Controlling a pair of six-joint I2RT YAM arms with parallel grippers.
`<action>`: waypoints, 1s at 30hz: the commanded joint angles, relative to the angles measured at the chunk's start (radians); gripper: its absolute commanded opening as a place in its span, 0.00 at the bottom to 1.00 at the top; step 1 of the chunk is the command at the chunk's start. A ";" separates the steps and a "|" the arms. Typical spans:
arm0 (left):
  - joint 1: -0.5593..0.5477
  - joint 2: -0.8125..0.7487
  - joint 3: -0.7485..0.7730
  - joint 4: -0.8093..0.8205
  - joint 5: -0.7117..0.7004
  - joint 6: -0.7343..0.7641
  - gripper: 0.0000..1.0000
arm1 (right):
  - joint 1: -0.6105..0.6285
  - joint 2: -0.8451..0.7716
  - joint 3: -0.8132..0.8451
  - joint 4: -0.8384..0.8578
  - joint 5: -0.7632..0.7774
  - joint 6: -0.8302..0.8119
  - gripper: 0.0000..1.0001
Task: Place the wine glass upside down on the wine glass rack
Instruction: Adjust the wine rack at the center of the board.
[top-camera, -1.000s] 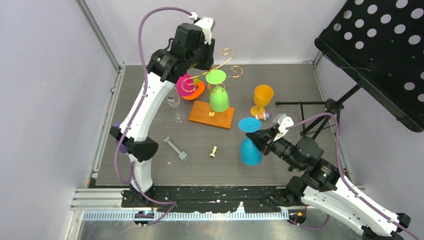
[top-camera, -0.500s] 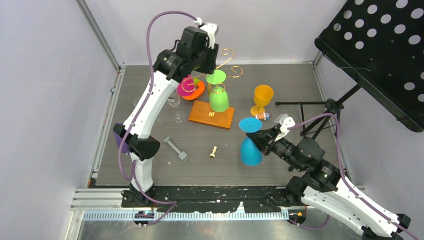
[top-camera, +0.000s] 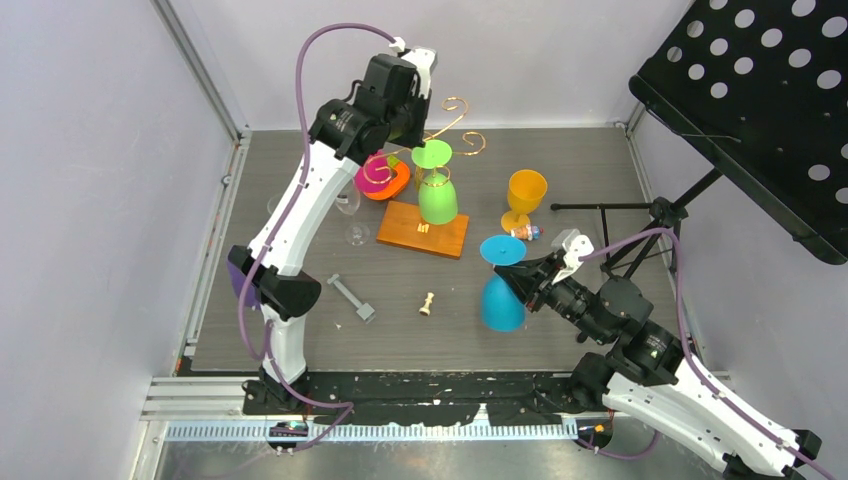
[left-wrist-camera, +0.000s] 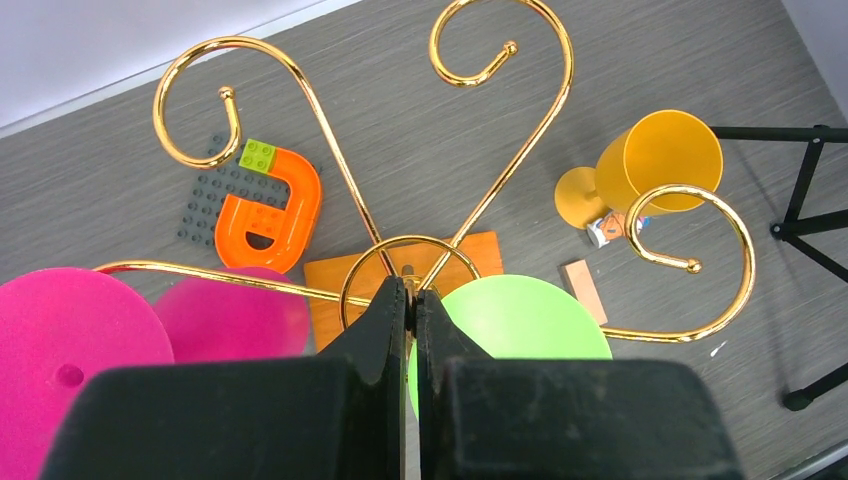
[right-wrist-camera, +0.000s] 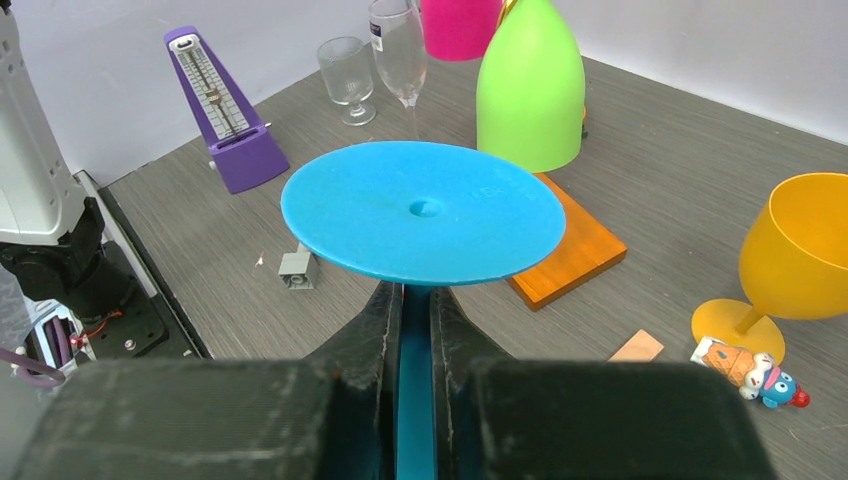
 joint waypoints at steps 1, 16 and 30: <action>0.004 -0.005 0.006 0.023 -0.001 0.004 0.00 | 0.005 -0.012 -0.004 0.038 0.009 0.008 0.06; 0.006 -0.052 0.055 0.052 -0.007 -0.015 0.00 | 0.004 -0.011 -0.006 0.038 0.004 0.015 0.06; 0.011 -0.221 -0.141 0.154 0.011 0.032 0.49 | 0.005 0.007 -0.001 0.046 -0.009 0.019 0.06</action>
